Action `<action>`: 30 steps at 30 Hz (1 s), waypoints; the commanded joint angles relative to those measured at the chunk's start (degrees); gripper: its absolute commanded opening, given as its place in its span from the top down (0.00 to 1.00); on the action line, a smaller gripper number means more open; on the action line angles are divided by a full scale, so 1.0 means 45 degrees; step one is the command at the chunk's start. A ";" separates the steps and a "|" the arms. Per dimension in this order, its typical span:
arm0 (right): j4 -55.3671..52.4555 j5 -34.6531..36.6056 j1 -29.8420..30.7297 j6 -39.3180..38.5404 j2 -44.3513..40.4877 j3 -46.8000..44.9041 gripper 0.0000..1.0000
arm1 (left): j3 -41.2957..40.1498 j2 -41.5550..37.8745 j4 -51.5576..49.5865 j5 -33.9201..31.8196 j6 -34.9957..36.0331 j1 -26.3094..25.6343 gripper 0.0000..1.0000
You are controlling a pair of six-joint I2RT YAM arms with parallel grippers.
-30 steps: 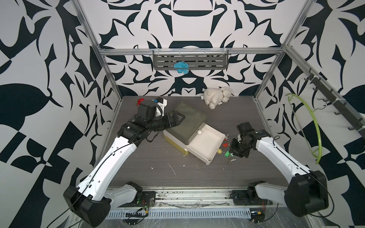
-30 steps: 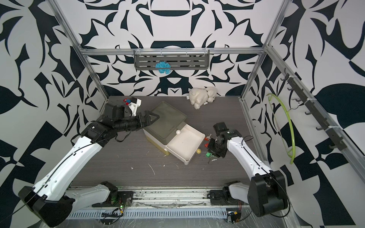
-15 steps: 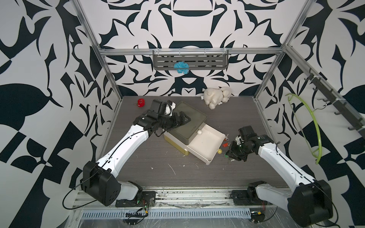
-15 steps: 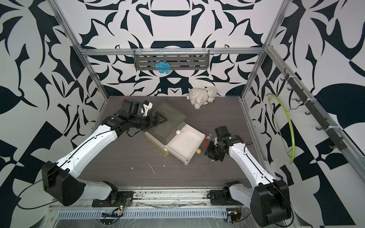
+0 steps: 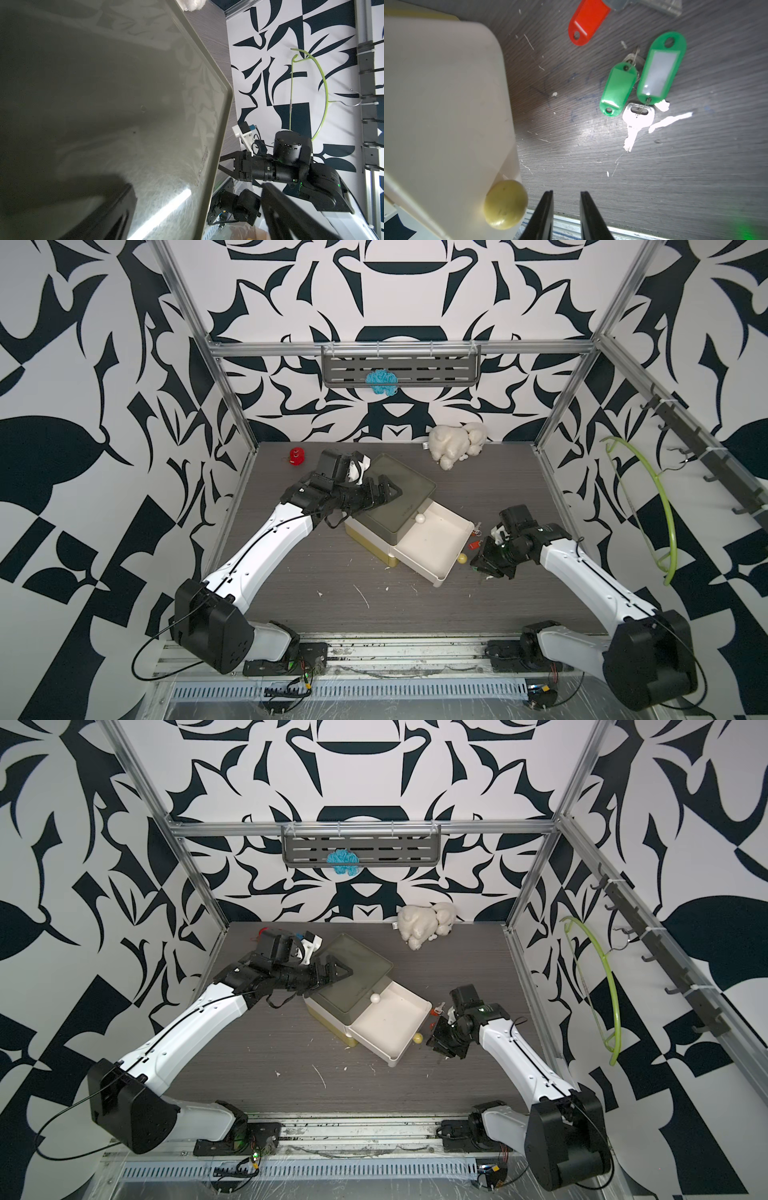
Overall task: Take the keys out of the drawer
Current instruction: Close the drawer in the storage box.
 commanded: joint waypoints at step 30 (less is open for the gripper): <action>0.4458 -0.0082 0.1461 0.2058 0.2465 0.1783 0.73 | -0.0519 -0.0166 -0.0196 -0.0128 0.0116 -0.0022 0.01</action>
